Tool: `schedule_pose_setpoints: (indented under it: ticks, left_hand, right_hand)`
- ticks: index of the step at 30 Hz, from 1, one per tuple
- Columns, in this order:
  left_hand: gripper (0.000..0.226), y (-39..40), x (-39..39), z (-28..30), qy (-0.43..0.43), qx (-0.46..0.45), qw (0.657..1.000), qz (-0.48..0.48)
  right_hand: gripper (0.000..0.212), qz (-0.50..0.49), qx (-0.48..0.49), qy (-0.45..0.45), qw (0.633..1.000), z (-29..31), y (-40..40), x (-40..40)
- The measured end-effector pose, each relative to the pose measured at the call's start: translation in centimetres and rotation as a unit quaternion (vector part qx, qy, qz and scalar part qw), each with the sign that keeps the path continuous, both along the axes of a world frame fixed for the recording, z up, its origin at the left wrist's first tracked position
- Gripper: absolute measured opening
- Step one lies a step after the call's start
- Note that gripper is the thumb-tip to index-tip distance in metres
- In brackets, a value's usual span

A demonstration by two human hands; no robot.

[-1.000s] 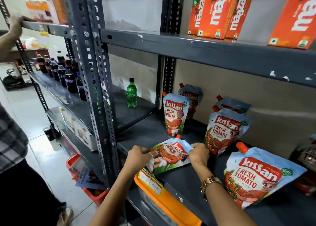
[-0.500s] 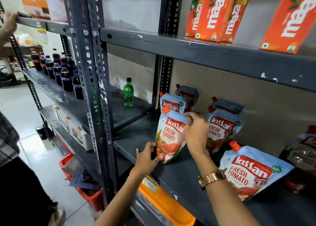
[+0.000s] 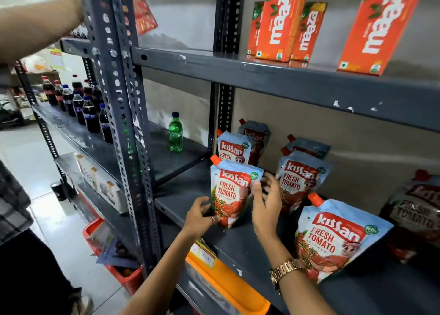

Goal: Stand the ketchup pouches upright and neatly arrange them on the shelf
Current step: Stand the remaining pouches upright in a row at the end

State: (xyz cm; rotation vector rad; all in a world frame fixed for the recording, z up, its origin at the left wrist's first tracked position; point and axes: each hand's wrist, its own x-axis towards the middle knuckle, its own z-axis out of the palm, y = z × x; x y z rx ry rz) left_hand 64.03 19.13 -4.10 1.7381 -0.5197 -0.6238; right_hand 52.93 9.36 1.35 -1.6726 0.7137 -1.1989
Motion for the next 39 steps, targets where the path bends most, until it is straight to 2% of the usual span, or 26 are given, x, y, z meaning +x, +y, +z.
schedule_pose_setpoints:
  ticks: [2,6,8,12,16,22,27,31,34,39]
  left_hand:
    - [0.057,0.0,0.4,0.2,0.012,-0.019,1.0,0.006]
    - [0.047,-0.2,0.5,0.4,0.003,-0.057,0.998,0.003]
    - [0.045,-0.3,0.5,0.2,-0.007,-0.067,0.998,-0.002]
    - [0.043,-0.3,1.2,-0.3,-0.026,-0.074,0.997,0.012]
    - [0.043,-0.3,2.5,-0.6,-0.027,-0.085,0.995,0.05]
    - [0.043,0.1,5.0,-0.4,-0.031,-0.088,0.993,0.07]
    - [0.043,0.5,6.9,-0.3,-0.06,-0.053,0.994,0.068]
    - [0.042,0.7,6.8,-0.3,-0.066,-0.04,0.995,0.066]
    - [0.041,0.7,6.3,-0.8,-0.076,-0.038,0.989,0.122]
    - [0.014,1.1,3.4,-1.1,-0.095,-0.069,0.969,0.215]
  right_hand:
    - [0.038,0.009,0.04,0.007,0.999,-1.1,0.2,-0.1]
    - [0.03,0.049,0.088,0.104,0.989,-3.5,0.6,0.0]
    - [0.029,0.07,0.111,0.119,0.984,-4.4,0.8,0.3]
    - [0.025,0.076,0.117,0.136,0.981,-4.9,0.8,0.7]
    - [0.01,0.101,0.106,0.158,0.977,-5.1,0.8,1.8]
    - [0.028,0.121,0.046,0.209,0.969,-4.5,1.9,4.7]
    - [0.034,0.128,0.025,0.247,0.96,-4.4,2.7,6.7]
    - [0.034,0.134,0.037,0.253,0.957,-4.5,2.4,7.2]
    - [0.036,0.149,0.068,0.24,0.957,-4.6,2.4,6.8]
    - [0.037,0.092,0.084,0.165,0.978,-5.3,2.8,4.1]
